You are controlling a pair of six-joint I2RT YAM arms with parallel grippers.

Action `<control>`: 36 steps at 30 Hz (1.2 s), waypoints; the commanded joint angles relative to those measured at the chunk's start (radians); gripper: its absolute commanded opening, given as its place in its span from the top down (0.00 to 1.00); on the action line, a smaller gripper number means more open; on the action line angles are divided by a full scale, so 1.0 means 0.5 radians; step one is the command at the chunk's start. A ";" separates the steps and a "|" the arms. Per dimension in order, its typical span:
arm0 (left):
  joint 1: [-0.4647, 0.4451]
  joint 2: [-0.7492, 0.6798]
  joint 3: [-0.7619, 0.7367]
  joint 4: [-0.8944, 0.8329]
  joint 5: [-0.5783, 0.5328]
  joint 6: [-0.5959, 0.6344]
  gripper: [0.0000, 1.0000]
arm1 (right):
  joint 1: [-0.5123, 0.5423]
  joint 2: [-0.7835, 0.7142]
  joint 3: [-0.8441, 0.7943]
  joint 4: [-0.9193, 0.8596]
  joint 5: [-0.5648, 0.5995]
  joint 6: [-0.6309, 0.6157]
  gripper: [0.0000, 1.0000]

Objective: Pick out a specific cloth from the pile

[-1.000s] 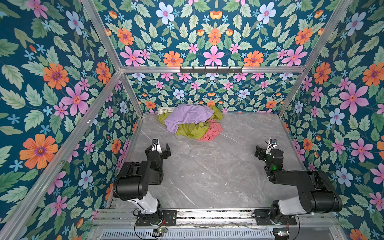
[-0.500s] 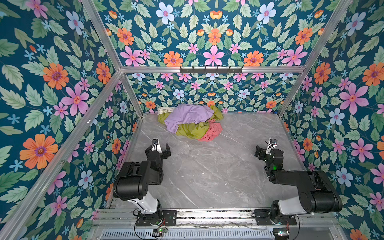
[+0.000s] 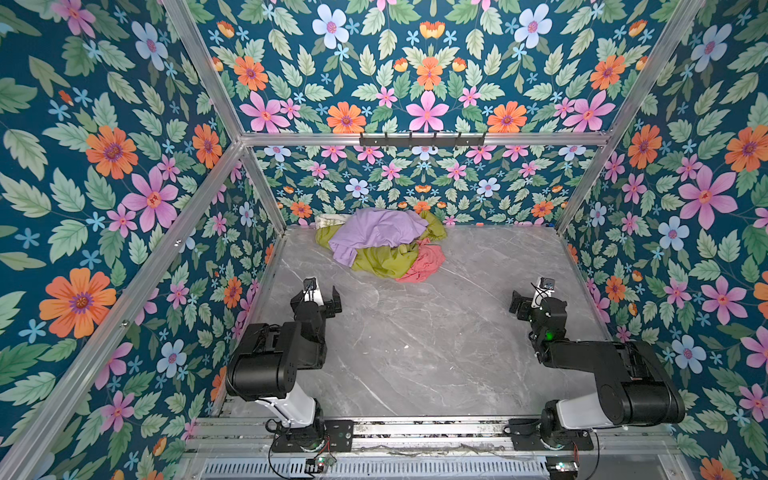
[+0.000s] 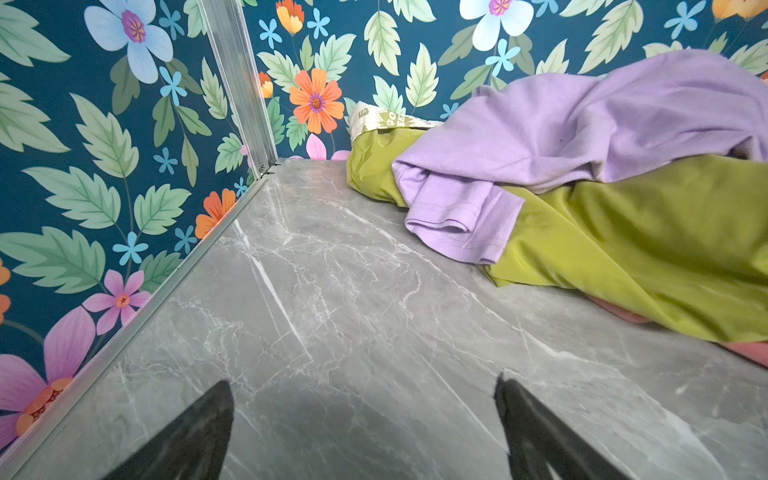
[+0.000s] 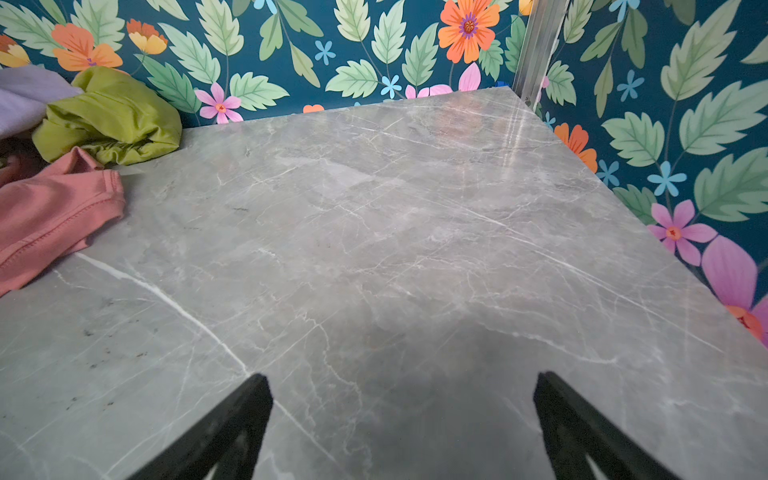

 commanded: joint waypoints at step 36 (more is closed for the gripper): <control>-0.007 -0.327 0.084 -0.361 -0.281 -0.085 0.00 | 0.014 -0.256 0.347 -0.815 0.147 0.087 0.01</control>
